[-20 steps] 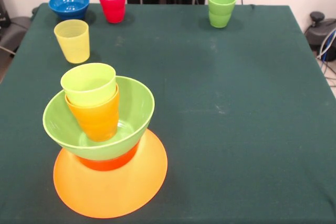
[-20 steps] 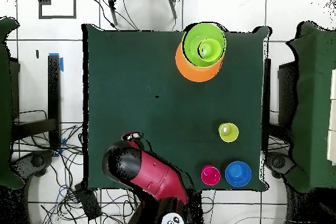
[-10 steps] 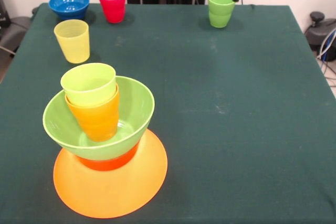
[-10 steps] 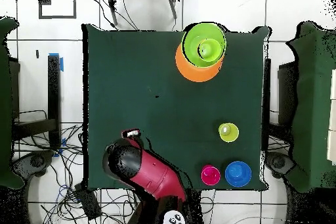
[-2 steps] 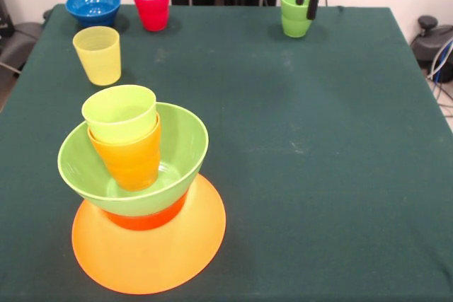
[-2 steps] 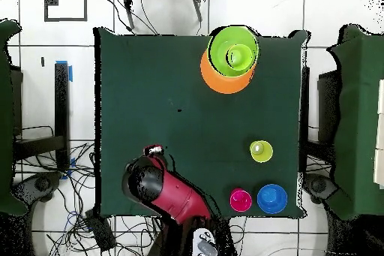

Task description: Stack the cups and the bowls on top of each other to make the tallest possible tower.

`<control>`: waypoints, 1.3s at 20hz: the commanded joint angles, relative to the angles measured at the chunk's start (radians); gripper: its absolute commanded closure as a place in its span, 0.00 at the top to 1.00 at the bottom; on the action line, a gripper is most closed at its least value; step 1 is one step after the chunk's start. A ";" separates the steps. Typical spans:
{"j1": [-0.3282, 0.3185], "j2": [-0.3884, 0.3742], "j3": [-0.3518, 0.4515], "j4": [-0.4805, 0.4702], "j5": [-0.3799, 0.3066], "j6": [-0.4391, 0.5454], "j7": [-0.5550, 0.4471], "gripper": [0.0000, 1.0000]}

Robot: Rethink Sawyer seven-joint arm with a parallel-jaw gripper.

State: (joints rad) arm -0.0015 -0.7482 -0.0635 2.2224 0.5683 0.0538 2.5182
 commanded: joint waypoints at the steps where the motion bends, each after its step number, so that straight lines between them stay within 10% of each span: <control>1: -0.040 0.100 0.143 0.077 -0.002 -0.078 0.223 1.00; 13: -0.079 0.155 0.183 0.069 -0.016 -0.137 0.217 1.00; 26: 0.047 -0.031 0.040 0.098 0.034 0.087 0.187 1.00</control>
State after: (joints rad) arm -0.0031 -0.7273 -0.0157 2.2828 0.5690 -0.0095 2.5182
